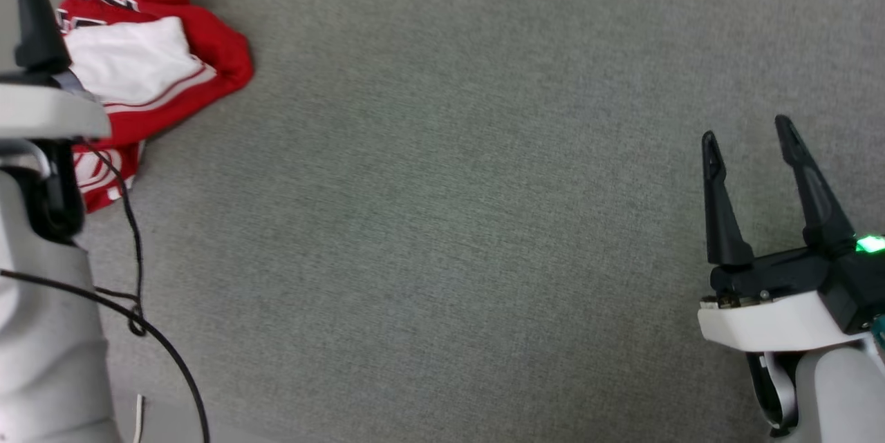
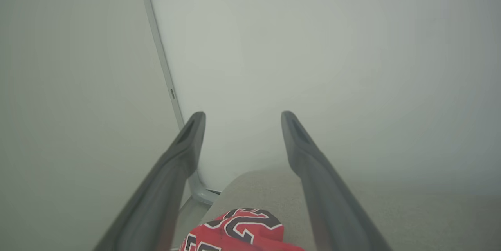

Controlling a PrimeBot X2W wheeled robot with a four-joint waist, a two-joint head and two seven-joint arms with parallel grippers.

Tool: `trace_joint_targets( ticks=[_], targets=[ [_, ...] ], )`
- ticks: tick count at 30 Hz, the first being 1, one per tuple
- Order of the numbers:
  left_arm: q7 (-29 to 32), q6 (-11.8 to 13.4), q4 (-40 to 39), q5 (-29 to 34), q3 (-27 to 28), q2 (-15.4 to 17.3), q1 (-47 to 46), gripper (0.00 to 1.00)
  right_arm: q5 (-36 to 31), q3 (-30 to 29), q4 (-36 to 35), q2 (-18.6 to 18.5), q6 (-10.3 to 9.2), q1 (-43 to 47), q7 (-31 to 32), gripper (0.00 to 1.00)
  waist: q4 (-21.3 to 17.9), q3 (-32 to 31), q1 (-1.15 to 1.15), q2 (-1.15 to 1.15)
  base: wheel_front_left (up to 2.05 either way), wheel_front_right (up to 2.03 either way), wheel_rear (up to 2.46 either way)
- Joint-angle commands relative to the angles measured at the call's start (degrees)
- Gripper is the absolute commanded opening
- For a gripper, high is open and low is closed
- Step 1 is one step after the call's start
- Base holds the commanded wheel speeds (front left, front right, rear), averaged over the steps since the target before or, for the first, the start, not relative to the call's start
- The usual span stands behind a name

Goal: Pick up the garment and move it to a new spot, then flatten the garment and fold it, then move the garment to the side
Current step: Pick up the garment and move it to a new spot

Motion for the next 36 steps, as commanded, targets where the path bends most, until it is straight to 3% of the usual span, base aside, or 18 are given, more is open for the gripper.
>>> trace_joint_targets(
  ticks=[1, 6, 16, 28, 36],
  targets=[
    [-0.1, -0.4, 2.3, -1.1, -0.1, 1.7, -2.7, 1.00, -0.6, -0.1, -0.9, 0.0, -0.04, -1.4, -0.1, 1.00, -2.0, 3.8, -0.01, 0.00, 0.00, 0.00, 0.00],
    [3.4, -1.2, 11.0, -5.1, -2.7, 7.2, -8.6, 1.00, -1.3, -0.6, -2.7, 0.0, -0.04, -2.9, -0.1, 1.00, -3.0, 6.6, -0.01, 0.00, 0.00, 0.00, 0.00],
    [27.5, -1.2, 20.4, -21.9, -16.1, 17.0, -12.3, 1.00, -1.6, -1.1, -4.1, 0.0, -0.04, -3.5, -0.1, 1.00, -3.9, 8.7, -0.01, 0.00, 0.00, 0.00, 0.00],
    [50.2, -1.2, 25.0, -39.1, -26.5, 20.9, -11.1, 1.00, -2.0, -0.7, -4.6, 0.0, -0.04, -4.6, -0.1, 1.00, -5.0, 10.8, -0.01, 0.00, 0.00, 0.00, 0.00],
    [55.6, -1.3, 28.0, -42.8, -32.6, 20.5, -10.6, 1.00, -1.7, -0.6, -4.7, 0.0, -0.04, -4.9, -0.1, 1.00, -6.0, 11.6, -0.01, 0.00, 0.00, 0.00, 0.00]
  ],
)
